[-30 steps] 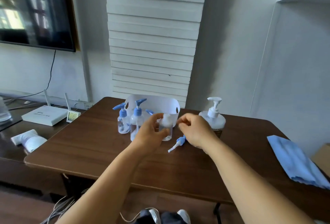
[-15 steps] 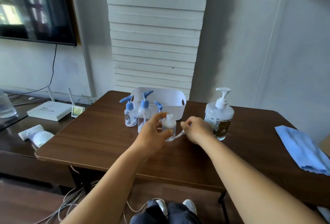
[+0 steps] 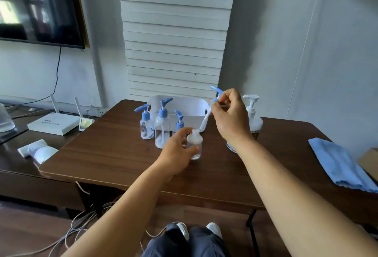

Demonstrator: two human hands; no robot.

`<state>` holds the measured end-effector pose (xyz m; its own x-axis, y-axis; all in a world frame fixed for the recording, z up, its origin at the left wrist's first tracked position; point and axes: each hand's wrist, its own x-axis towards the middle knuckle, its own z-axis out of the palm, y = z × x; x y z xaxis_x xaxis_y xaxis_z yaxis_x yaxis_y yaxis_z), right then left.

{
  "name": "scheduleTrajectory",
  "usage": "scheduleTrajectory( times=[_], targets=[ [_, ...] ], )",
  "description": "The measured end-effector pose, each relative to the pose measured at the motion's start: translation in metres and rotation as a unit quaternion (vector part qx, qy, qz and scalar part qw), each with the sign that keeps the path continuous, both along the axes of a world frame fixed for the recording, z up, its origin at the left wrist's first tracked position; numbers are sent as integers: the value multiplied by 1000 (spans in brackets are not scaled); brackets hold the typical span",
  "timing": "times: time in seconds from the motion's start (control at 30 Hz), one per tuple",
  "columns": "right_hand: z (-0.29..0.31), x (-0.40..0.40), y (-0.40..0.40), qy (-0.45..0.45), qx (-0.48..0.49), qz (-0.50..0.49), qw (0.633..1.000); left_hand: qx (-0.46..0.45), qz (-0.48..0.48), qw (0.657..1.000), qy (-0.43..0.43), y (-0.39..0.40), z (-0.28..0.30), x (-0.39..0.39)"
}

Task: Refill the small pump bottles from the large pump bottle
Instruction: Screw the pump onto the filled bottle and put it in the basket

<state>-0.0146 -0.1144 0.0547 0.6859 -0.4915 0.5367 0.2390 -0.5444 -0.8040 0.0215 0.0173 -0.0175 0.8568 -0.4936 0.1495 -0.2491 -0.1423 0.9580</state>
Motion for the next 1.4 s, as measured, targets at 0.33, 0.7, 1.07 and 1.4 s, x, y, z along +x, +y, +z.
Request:
scheduleTrajectory(
  times=[0.33,0.7,1.07,1.4],
  targets=[
    [-18,-1,2,56,-77,25,995,32,-4,999,2,-7,-7,5],
    [-31,-3,-9,198,-33,129,971,13,4,1000,-6,-16,-20,10],
    [-28,0,-13,256,22,171,951,37,10,998,-45,-15,-21,8],
    [-41,5,-9,245,107,135,954,53,10,997,-54,-14,-20,9]
  ],
)
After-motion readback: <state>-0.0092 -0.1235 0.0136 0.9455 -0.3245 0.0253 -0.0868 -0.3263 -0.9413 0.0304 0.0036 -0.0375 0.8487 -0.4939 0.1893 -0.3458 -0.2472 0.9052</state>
